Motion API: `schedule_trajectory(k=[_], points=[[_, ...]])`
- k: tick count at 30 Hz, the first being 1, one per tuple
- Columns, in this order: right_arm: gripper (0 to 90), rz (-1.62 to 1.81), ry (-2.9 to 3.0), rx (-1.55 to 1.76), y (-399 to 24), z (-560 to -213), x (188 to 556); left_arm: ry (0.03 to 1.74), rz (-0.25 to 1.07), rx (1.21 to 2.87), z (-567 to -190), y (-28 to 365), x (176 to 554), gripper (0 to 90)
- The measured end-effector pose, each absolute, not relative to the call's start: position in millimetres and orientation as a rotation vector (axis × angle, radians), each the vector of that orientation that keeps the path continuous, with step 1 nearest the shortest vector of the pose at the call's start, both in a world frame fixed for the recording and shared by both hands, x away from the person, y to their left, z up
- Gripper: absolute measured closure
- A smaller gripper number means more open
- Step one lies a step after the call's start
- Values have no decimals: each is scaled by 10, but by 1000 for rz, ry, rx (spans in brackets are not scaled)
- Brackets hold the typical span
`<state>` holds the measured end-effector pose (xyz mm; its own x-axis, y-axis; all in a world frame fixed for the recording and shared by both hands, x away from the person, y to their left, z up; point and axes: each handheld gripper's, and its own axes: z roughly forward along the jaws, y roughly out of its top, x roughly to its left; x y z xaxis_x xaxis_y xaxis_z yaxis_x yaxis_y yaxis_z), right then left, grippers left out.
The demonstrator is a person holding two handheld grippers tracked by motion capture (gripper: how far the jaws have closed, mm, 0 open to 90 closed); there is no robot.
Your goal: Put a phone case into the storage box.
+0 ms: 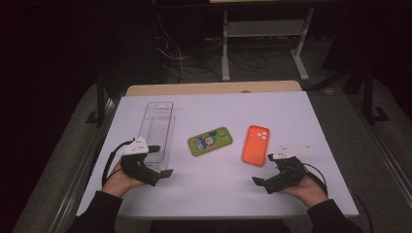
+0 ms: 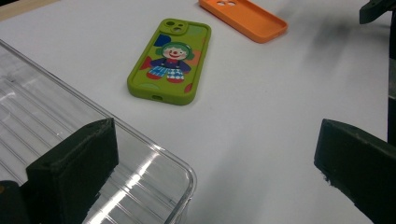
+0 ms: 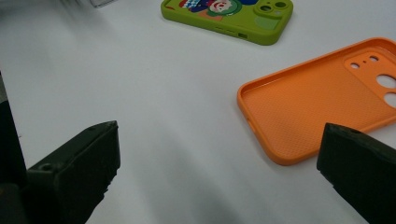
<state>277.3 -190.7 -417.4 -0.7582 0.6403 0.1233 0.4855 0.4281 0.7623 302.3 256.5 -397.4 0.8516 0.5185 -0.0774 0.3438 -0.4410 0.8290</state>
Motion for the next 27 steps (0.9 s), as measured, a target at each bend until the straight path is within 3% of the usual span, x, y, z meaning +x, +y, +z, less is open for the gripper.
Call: schedule_trajectory(k=[27], points=[[0,1222,2440,1014,-1859,-4033,2890,639,225,2049,-3950,2591,2991,0]])
